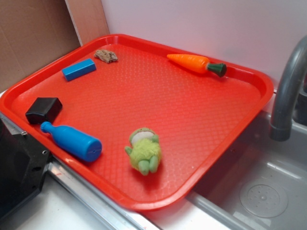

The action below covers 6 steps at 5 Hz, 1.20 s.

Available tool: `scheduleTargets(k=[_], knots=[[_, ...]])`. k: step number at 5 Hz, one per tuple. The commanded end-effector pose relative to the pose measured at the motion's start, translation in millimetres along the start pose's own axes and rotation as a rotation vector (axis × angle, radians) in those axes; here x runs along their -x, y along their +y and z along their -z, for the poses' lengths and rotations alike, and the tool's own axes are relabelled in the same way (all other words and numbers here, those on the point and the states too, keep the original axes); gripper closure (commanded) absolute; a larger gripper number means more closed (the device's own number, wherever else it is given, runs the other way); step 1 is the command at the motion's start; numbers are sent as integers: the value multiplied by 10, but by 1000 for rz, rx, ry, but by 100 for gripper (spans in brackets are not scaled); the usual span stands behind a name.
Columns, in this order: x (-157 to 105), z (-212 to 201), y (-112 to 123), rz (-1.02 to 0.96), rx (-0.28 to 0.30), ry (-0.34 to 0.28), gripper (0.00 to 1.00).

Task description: Grab the wood chip.

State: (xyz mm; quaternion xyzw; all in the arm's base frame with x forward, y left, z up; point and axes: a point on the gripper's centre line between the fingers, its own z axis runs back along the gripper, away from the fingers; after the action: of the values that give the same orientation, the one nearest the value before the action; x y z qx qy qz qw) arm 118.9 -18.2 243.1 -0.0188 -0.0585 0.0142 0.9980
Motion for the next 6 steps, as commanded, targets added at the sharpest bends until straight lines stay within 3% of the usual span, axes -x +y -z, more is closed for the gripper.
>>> scheduleTargets(k=[1, 2, 3, 4, 5, 6], knots=[[0, 0, 0, 0, 0, 0, 0], [-393, 498, 478, -99, -42, 42, 0], [-739, 886, 788, -354, -3, 32, 0], [-1136, 1175, 1175, -602, -25, 17, 0], [-1401, 1425, 1455, -844, -73, -86, 0], [-1494, 1472, 1626, -1073, -212, -222, 0]])
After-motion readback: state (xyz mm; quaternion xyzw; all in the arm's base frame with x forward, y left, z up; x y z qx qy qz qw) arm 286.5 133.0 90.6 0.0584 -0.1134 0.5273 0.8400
